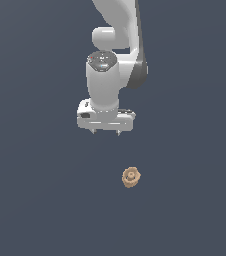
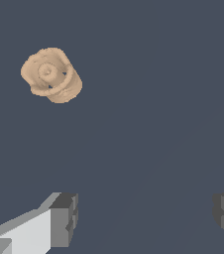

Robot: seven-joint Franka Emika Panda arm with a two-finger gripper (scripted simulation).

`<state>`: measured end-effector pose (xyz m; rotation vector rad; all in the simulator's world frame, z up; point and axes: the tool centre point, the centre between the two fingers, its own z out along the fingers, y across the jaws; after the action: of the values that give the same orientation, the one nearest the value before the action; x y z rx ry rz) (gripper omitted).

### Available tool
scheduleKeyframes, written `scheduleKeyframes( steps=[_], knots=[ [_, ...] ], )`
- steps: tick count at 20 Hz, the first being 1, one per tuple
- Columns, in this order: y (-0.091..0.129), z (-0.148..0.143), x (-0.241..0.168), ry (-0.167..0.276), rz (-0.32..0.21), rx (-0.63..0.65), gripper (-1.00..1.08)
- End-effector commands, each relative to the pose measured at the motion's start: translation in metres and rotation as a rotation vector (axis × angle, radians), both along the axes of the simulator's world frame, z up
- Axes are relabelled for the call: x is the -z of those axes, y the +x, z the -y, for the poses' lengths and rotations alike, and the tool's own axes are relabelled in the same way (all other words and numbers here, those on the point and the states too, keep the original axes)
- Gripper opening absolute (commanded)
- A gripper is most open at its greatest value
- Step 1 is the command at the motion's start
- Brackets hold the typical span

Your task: Pick up the object and move it to a goal position.

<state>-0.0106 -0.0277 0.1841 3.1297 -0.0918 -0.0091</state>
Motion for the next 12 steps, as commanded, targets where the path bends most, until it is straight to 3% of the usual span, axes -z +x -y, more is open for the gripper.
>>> scheduleKeyframes(
  steps=[1, 12],
  knots=[
    [0.000, 0.000, 0.000, 0.000, 0.000, 0.000, 1.00],
    [-0.004, -0.016, 0.012, 0.011, -0.021, 0.013, 1.00]
  ],
)
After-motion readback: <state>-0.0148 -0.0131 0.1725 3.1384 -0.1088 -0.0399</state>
